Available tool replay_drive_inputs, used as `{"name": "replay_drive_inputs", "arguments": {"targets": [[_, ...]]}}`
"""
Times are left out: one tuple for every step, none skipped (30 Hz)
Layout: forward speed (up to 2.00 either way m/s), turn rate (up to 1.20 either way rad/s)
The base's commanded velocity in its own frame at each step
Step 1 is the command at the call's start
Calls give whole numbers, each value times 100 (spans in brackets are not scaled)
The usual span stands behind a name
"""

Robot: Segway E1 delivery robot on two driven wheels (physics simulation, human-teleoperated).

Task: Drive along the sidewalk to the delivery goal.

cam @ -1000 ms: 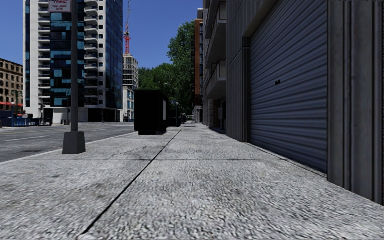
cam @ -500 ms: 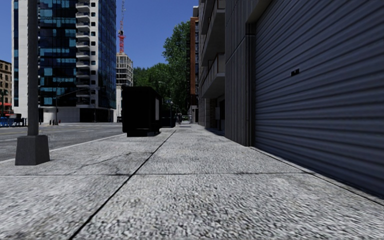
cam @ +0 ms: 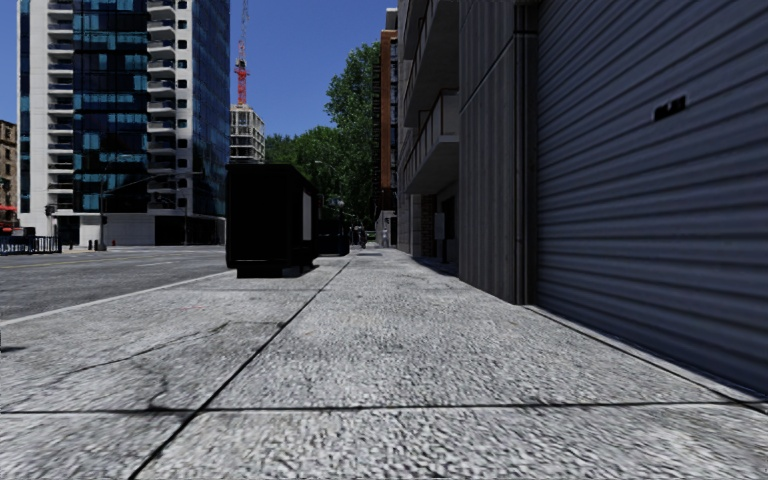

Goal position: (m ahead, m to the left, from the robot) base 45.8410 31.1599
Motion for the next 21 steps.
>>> {"name": "replay_drive_inputs", "arguments": {"targets": [[200, 0], [200, 0], [200, 0], [200, 0], [200, 0], [200, 0], [200, 0], [200, 0], [200, 0], [200, 0], [200, 0], [200, 0], [200, 0], [200, 0], [200, 0], [200, 0], [200, 0], [200, 0], [200, 0], [200, 0], [200, 0]]}}
